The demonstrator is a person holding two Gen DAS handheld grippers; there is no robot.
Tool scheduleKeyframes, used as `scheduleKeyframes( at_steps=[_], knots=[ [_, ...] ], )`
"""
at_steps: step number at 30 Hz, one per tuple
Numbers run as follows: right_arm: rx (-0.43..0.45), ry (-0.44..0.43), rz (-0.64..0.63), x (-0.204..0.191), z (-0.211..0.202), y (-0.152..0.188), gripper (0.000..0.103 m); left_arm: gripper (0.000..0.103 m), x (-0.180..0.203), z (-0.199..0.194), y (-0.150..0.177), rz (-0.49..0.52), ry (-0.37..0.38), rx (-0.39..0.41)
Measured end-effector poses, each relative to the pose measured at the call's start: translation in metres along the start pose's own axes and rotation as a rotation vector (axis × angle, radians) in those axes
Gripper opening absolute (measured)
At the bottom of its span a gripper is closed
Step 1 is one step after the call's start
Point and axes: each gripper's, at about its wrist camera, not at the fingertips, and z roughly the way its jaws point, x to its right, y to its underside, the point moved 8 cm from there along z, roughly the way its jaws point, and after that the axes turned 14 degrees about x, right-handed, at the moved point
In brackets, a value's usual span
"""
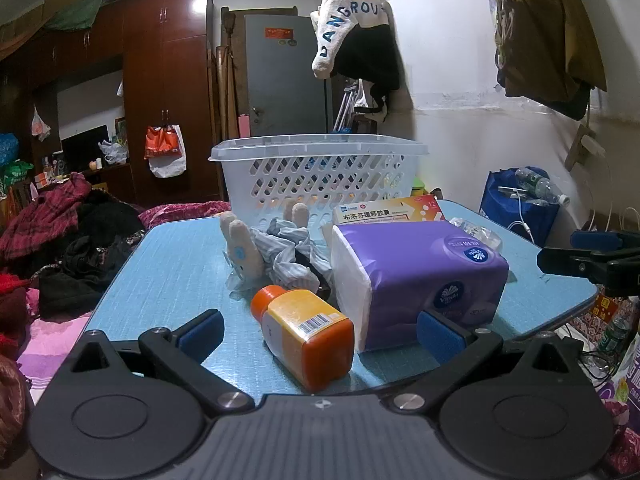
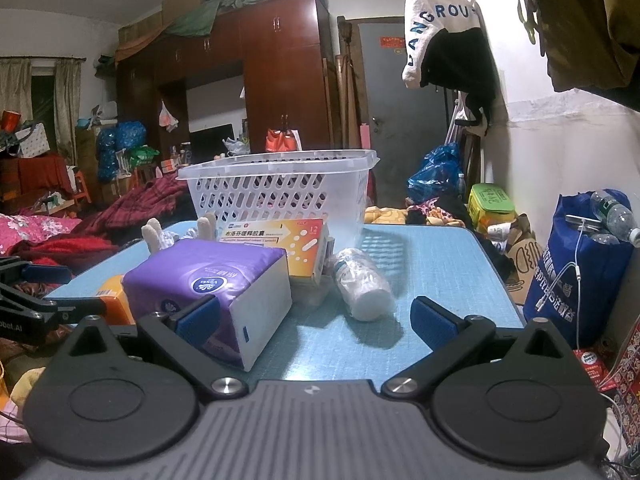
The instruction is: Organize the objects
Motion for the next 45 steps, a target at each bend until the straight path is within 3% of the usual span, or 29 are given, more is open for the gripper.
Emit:
scheduleKeyframes(
  at_steps=[45],
  knots=[
    [-0.001,0.005,0.007,0.0037,-0.0001,-0.0019,0.103,0.103,-0.0036,0.0023,-0.0018,-0.002,-0.01,0.004]
  ],
)
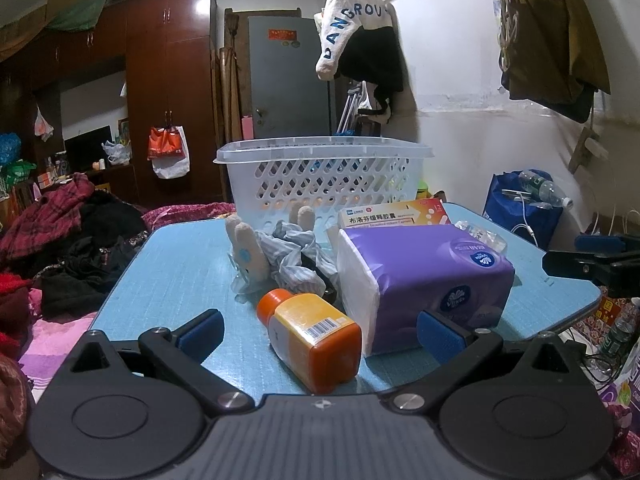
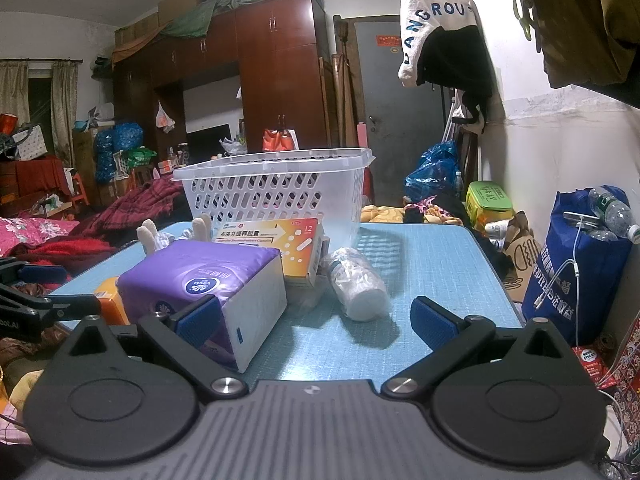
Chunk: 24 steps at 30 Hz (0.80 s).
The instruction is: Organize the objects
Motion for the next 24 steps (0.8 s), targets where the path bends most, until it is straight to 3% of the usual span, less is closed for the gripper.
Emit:
scheduleKeyframes(
  at_steps=[24],
  knots=[
    [0.008,-0.006,0.002,0.0029,0.0009,0.0,0.103,0.103,-0.0058,-0.0002,-0.0021,-0.017,-0.01,0.021]
  ],
)
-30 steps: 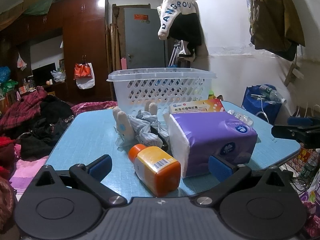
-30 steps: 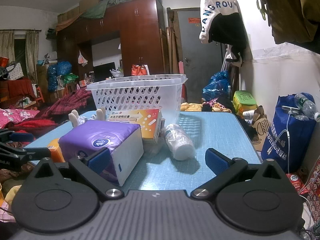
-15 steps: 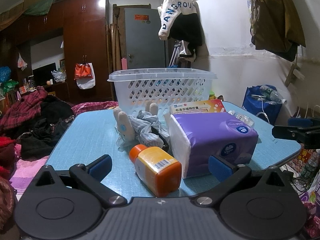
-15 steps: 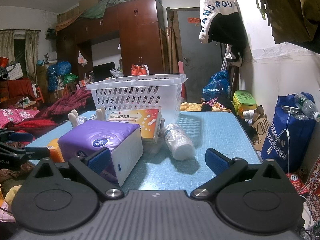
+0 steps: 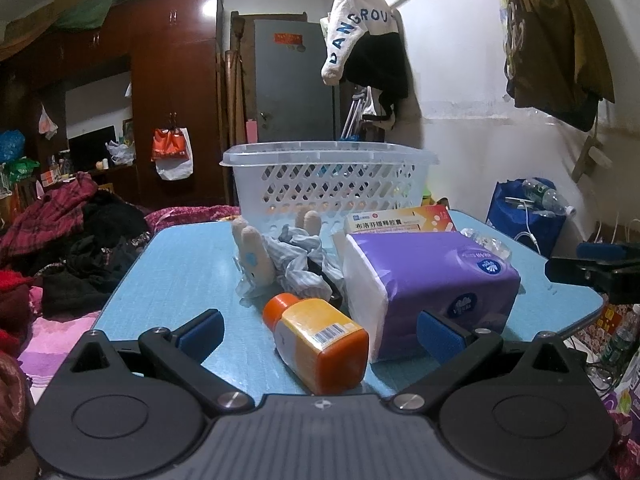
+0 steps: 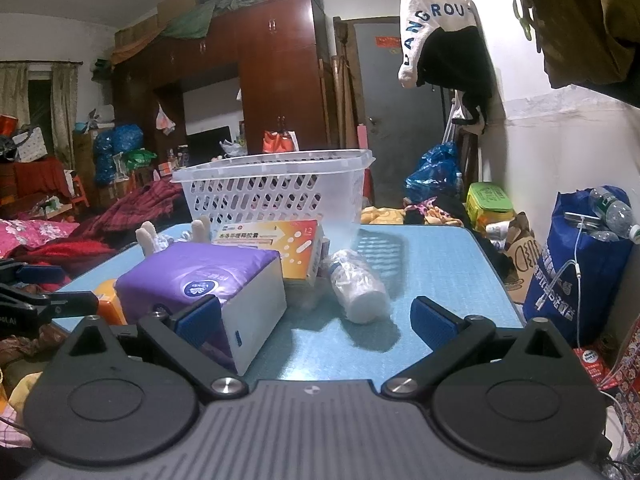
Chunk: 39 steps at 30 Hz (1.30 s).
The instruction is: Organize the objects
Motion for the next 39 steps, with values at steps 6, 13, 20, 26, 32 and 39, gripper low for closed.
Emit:
scheduleKeyframes(
  at_steps=[6,13,20,26,32,39],
  knots=[
    [0.029,-0.063,0.017,-0.006,0.002,0.001,0.103,0.103,-0.009,0.003,-0.005,-0.024,-0.025,0.06],
    [0.081,-0.154,-0.008,-0.024,0.008,0.004,0.103,0.102,0.006,0.009,-0.007,0.005,0.103,0.128],
    [0.06,-0.215,0.013,-0.029,0.014,0.012,0.09,0.085,0.033,0.017,0.003,0.092,0.196,0.116],
    [0.023,-0.278,0.007,-0.037,0.016,0.02,0.075,0.067,0.038,0.021,0.012,0.091,0.259,0.095],
    [-0.003,-0.324,0.007,-0.039,0.016,0.026,0.06,0.055,0.042,0.026,0.015,0.093,0.318,0.09],
    [-0.003,-0.338,0.005,-0.04,0.02,0.028,0.051,0.054,0.041,0.028,0.015,0.097,0.329,0.099]
  ],
)
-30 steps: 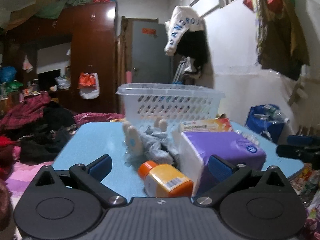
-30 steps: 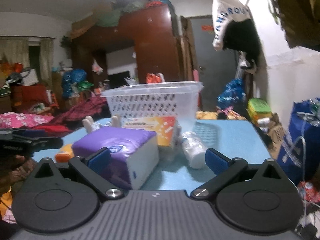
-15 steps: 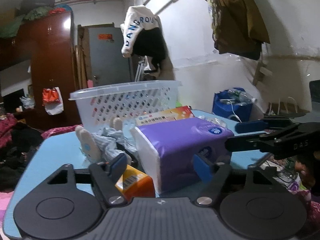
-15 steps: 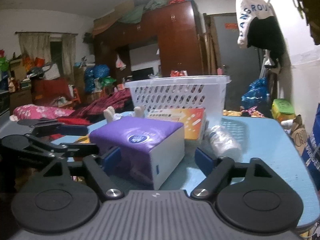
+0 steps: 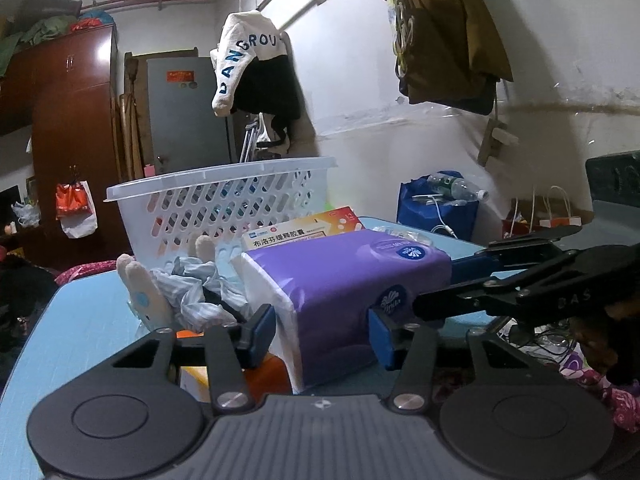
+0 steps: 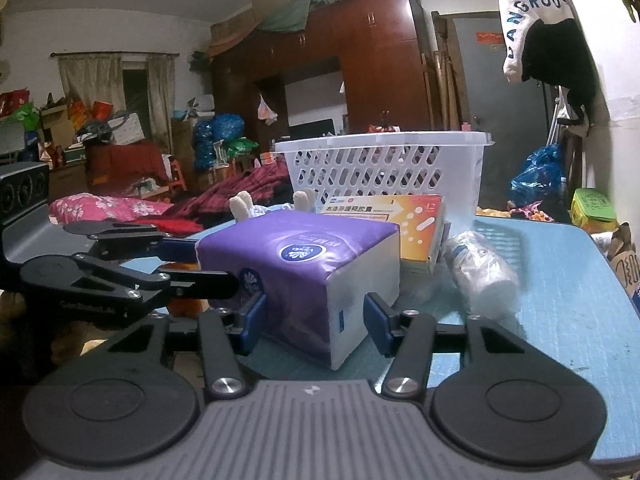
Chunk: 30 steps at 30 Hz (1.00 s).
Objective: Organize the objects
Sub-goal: 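Grasp the purple tissue pack with the left gripper and lift it, then carry the tissue pack over the basket and release it inside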
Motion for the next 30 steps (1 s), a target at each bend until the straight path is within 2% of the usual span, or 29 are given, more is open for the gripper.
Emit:
scheduleKeyframes(
  at_steps=[7,12,17,21,25,27,30],
  knots=[
    [0.024,0.006,-0.045,-0.003,-0.002,0.002,0.045,0.051,0.005,-0.003,0.0,0.035,-0.02,0.026],
    [0.092,0.011,-0.087,-0.008,-0.014,-0.014,0.043,0.049,0.007,-0.016,-0.012,0.034,-0.017,0.089],
    [0.146,0.015,-0.134,-0.013,-0.02,-0.04,0.042,0.049,0.009,-0.024,-0.037,0.043,-0.023,0.165],
    [0.192,0.019,-0.192,-0.015,-0.011,-0.081,0.042,0.049,0.003,-0.019,-0.08,0.079,-0.038,0.236],
    [0.232,0.027,-0.219,-0.002,0.024,-0.139,0.042,0.049,-0.019,0.01,-0.135,0.119,-0.074,0.289],
    [0.213,0.04,-0.234,0.007,0.049,-0.155,0.042,0.049,-0.037,0.038,-0.153,0.113,-0.074,0.267],
    [0.144,0.057,-0.223,0.03,0.096,-0.169,0.042,0.049,-0.069,0.088,-0.162,0.068,-0.058,0.19]
  ],
)
